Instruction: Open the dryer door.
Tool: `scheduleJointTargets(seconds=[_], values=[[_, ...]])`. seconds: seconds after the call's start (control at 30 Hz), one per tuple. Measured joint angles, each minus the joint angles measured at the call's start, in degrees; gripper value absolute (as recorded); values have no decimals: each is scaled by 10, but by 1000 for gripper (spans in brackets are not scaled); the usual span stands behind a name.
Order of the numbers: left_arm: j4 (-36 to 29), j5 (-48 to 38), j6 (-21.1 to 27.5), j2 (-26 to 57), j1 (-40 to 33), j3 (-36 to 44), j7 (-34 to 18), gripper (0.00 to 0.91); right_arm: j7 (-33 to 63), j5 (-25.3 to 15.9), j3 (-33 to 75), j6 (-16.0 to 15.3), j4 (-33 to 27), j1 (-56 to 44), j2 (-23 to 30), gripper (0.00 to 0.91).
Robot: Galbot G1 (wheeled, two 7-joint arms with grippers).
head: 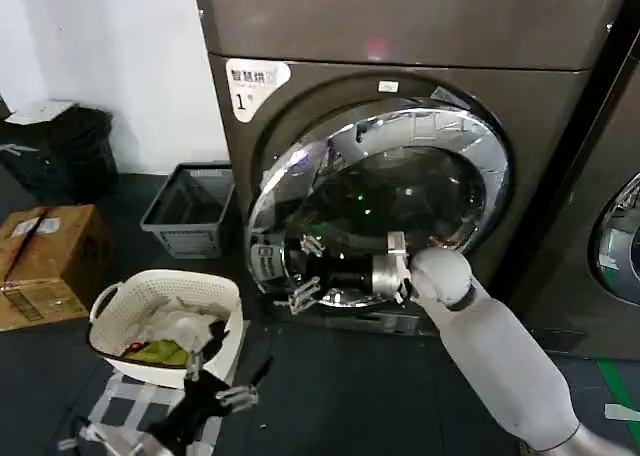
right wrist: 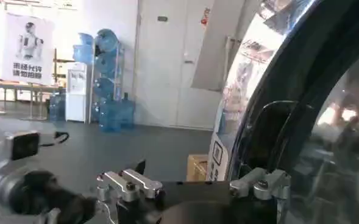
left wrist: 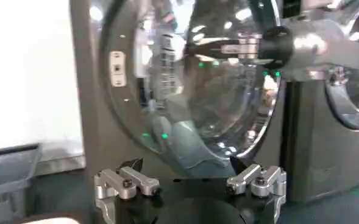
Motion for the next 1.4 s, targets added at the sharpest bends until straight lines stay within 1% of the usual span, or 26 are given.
scheduleJointTargets(seconds=[0.07,0.3,0.4,0.53,0.73,0.93,1.13,1.4], values=[[-3,0,10,-1,-2,-15,-2,907,-4,2,1,0,3,-1,-1,907],[-10,-30,68,2,-23,-78,-36,907,-16,8,3,-2,12,-4,-7,907],[-9,-52,78,11,-35,-106,-45,907,-21,13,4,-1,14,-8,-10,907],[2,-75,77,24,-52,-139,-60,907,-28,22,9,-1,20,-13,-13,907],[18,-99,74,48,-76,-166,-81,907,-40,29,12,2,35,-20,-24,907],[34,-108,73,66,-94,-176,-92,907,-49,36,16,10,44,-27,-31,907],[41,-128,69,82,-108,-180,-102,907,-60,51,20,16,54,-39,-40,907],[57,-168,50,111,-127,-177,-122,907,-76,61,26,30,71,-53,-53,907]])
